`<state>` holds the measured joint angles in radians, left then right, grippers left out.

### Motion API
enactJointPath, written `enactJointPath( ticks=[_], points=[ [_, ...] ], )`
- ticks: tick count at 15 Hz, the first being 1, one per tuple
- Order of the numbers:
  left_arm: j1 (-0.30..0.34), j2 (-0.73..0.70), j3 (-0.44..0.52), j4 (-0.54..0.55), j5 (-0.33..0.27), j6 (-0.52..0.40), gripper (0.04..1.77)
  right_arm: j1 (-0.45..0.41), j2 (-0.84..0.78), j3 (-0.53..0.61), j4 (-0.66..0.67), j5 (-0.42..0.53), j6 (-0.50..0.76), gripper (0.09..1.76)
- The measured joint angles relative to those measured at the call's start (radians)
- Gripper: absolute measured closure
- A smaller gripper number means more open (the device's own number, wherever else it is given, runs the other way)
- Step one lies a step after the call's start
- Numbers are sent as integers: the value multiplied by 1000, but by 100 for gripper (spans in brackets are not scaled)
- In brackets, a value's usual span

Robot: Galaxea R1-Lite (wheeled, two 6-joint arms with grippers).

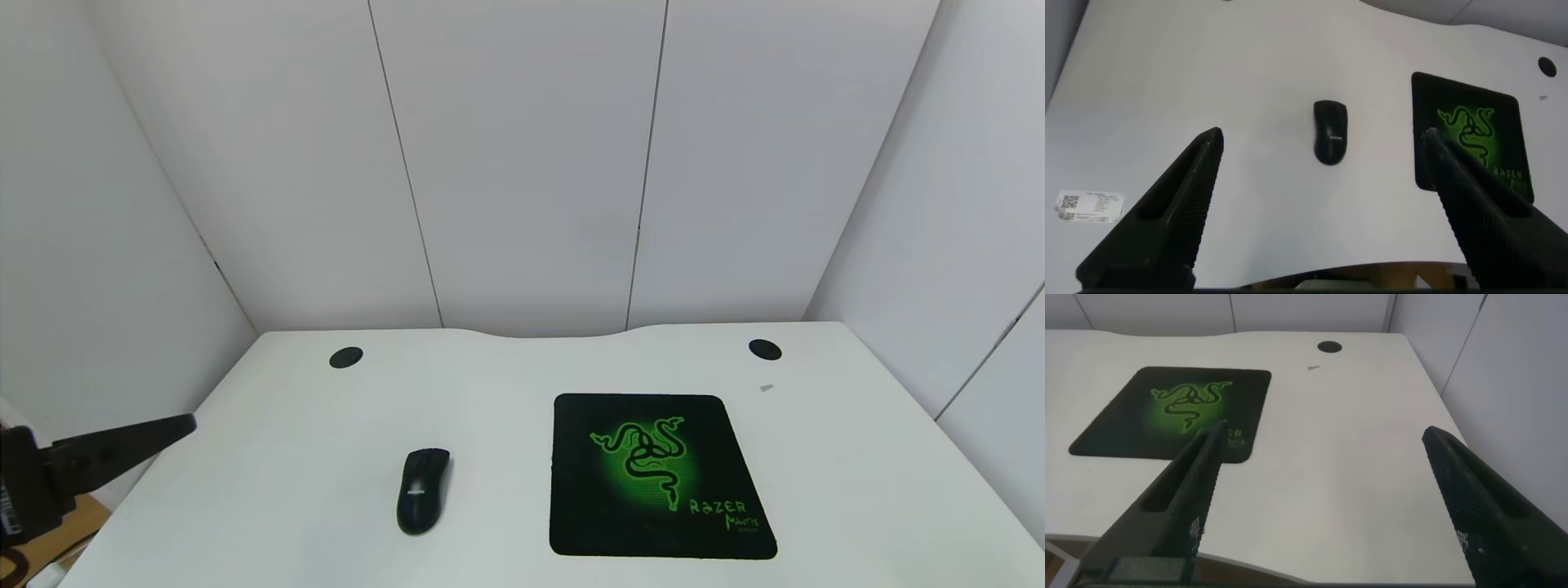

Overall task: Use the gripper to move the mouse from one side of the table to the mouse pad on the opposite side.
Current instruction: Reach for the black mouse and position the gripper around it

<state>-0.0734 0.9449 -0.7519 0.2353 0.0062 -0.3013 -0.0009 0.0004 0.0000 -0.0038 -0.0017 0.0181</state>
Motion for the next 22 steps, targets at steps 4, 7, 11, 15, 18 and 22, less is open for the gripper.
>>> enactJointPath(
  ticks=[4, 7, 11, 15, 18, 22],
  points=[
    [-65, 132, -56, 47, 8, -81, 9, 0, 0, 0, 0, 0, 0, 14],
    [-116, 236, -132, 118, 38, -161, 9, 0, 0, 0, 0, 0, 0, 14],
    [-193, 374, -219, 202, 86, -207, 9, 0, 0, 0, 0, 0, 0, 14],
    [-233, 494, -277, 246, 85, -212, 9, 0, 0, 0, 0, 0, 0, 14],
    [-257, 573, -294, 249, 86, -219, 9, 0, 0, 0, 0, 0, 0, 14],
    [-278, 684, -311, 247, 88, -219, 9, 0, 0, 0, 0, 0, 0, 14]
  ],
)
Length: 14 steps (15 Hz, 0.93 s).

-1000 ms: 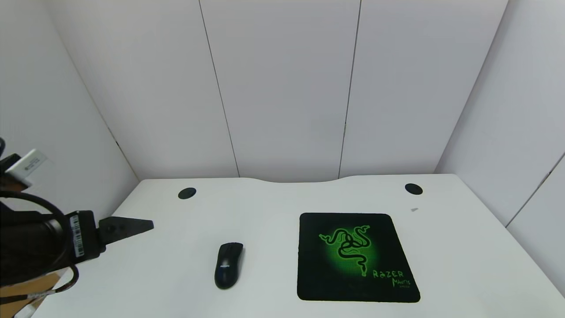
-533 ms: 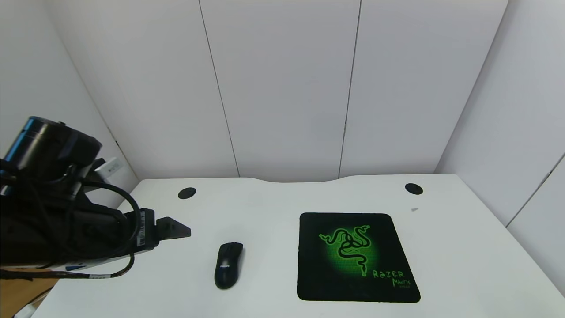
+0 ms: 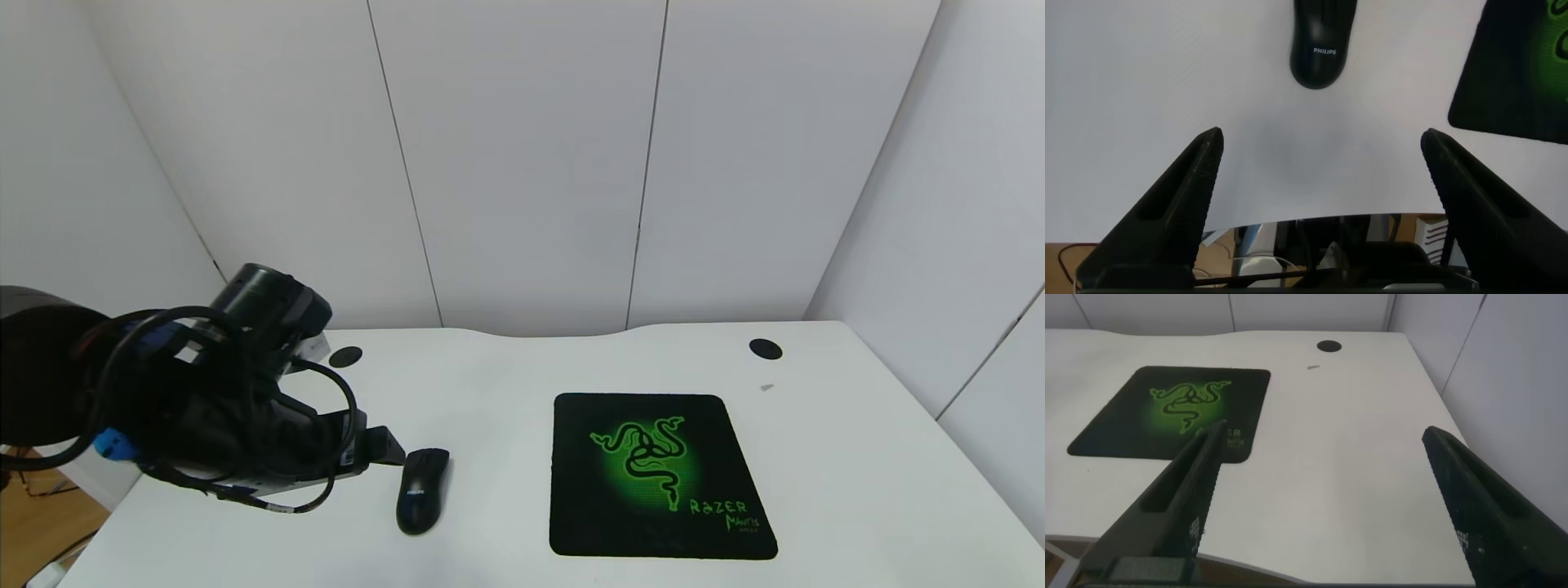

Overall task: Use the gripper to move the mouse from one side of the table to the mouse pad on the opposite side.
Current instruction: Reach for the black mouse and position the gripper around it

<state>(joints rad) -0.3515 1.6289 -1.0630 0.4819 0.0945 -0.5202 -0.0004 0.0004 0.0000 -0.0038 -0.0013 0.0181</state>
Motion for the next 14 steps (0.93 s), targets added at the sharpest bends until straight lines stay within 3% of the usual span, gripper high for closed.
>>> enactJointPath(
  ticks=[4, 14],
  points=[
    [-5, 136, -36, 4, 26, 3, 9, -1, 0, 0, 0, 0, 0, 14],
    [10, 415, -202, 34, 14, 35, 9, -1, 0, 0, 0, 0, 0, 14]
  ],
)
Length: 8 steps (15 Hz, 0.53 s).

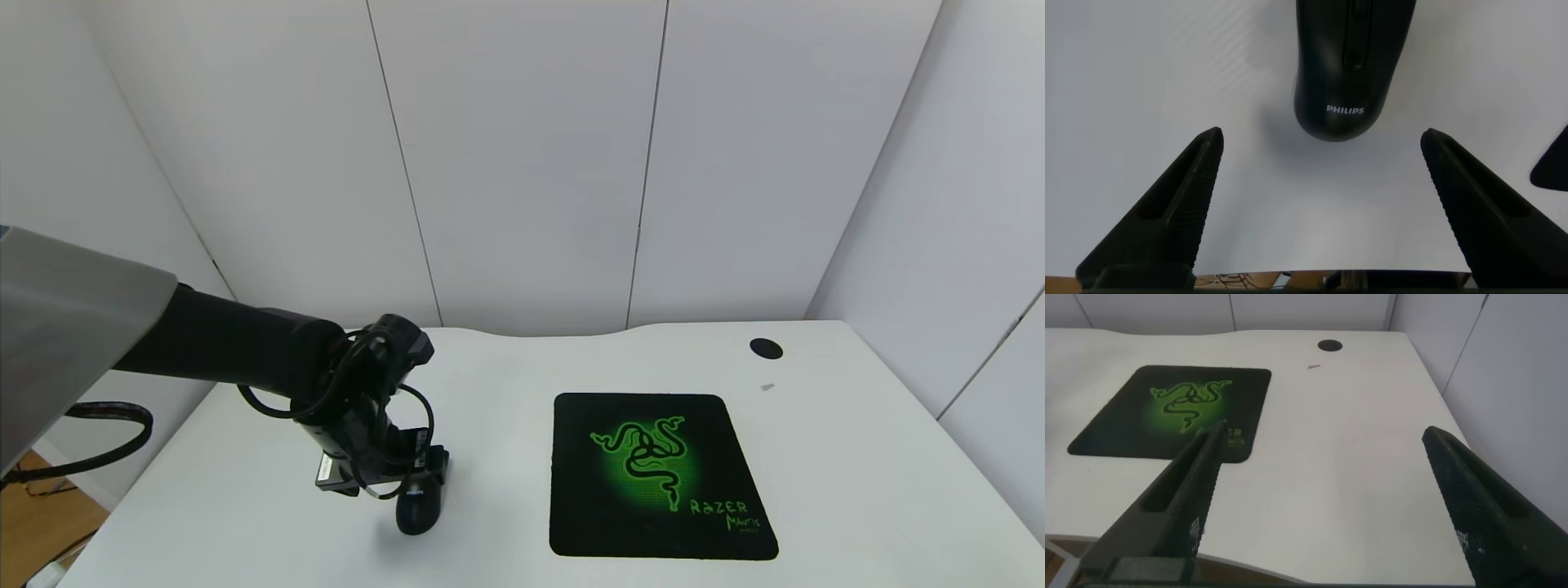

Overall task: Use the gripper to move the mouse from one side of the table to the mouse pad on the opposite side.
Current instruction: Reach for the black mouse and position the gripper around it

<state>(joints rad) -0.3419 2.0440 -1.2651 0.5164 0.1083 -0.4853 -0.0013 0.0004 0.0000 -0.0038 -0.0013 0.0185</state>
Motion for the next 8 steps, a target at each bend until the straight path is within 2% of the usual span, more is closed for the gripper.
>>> enactJointPath(
  ticks=[4, 8],
  points=[
    [7, 68, -34, -9, -2, 4, 9, 1, 0, 0, 0, -1, 0, 14],
    [9, 108, -37, -32, -40, -1, 9, 1, 0, 0, 0, 0, 0, 14]
  ],
)
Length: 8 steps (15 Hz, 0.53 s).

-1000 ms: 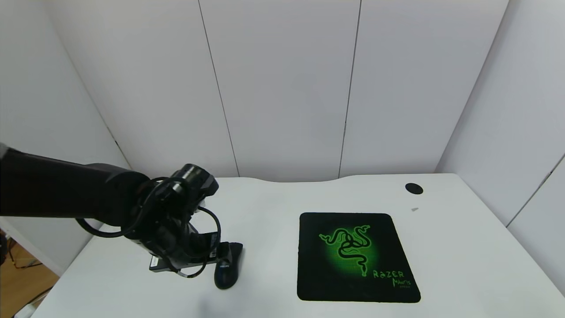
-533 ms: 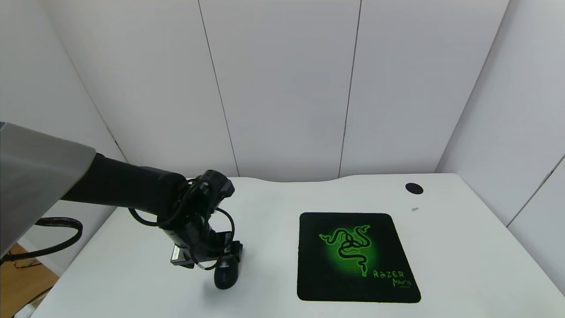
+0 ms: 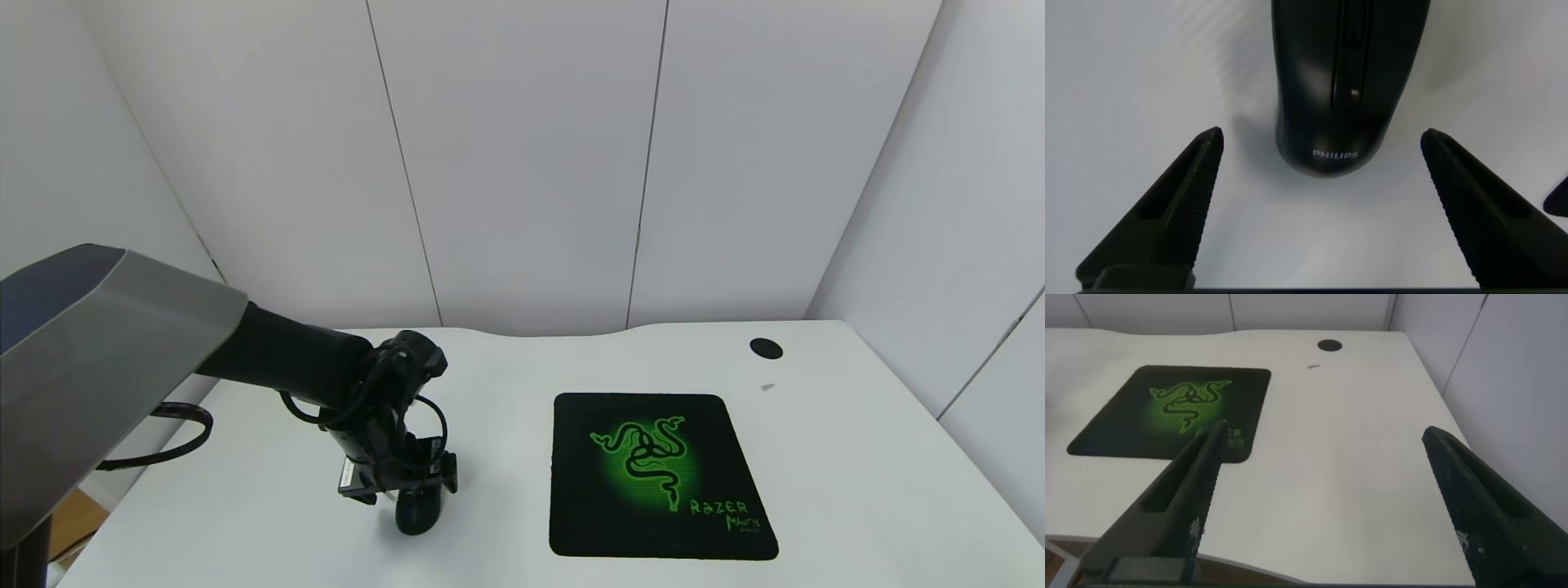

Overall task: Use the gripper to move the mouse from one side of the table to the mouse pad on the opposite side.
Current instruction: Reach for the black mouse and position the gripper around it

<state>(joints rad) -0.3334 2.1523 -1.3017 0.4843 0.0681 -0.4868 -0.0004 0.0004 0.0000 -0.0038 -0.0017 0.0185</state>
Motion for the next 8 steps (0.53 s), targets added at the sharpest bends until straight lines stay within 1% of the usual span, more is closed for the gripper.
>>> enactJointPath(
  ticks=[3, 8],
  points=[
    [1, 12, 5, -32, 0, 2, 9, -1, 0, 0, 0, 0, 0, 14],
    [1, 25, 6, -35, 8, 2, 9, 0, 0, 0, 0, 0, 0, 14]
  ],
)
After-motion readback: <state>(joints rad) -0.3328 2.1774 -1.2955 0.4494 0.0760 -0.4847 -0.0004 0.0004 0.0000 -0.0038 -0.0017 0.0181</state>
